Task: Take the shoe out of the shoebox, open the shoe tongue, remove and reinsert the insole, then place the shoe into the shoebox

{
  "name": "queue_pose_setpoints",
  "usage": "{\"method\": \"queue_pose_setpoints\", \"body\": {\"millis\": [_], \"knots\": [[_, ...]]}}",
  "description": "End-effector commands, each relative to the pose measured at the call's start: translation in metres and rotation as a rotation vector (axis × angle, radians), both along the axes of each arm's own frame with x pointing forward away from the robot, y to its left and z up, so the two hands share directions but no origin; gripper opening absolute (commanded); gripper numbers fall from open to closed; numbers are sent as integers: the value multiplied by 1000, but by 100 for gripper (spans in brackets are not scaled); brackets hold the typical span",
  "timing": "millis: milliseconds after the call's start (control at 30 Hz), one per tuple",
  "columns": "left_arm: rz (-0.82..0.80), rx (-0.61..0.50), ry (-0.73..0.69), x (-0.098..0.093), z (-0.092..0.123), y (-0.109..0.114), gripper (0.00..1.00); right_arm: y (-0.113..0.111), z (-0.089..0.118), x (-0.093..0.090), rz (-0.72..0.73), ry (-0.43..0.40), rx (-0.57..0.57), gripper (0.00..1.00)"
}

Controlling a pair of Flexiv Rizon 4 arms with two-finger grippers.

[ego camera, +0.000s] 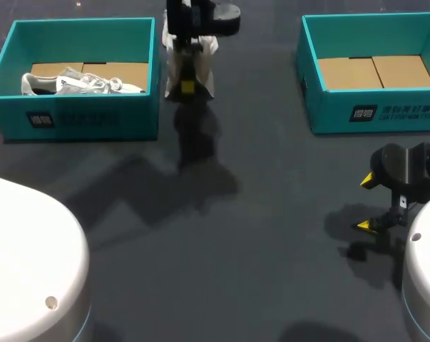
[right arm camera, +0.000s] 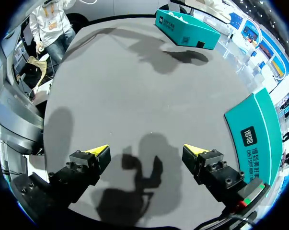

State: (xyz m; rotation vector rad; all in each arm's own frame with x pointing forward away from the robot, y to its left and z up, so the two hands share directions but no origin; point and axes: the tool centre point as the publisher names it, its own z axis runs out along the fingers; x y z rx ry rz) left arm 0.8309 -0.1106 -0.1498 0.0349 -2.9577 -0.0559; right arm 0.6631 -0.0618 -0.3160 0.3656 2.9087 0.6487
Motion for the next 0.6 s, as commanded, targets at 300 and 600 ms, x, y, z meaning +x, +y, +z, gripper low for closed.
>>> {"method": "queue_pose_setpoints", "body": {"millis": [300, 600], "knots": [[38, 53, -74, 50, 15, 75, 0, 0, 1, -2, -1, -2, -3, 100], [37, 58, -81, 59, 15, 82, 0, 0, 1, -2, -1, -2, -3, 100]]}}
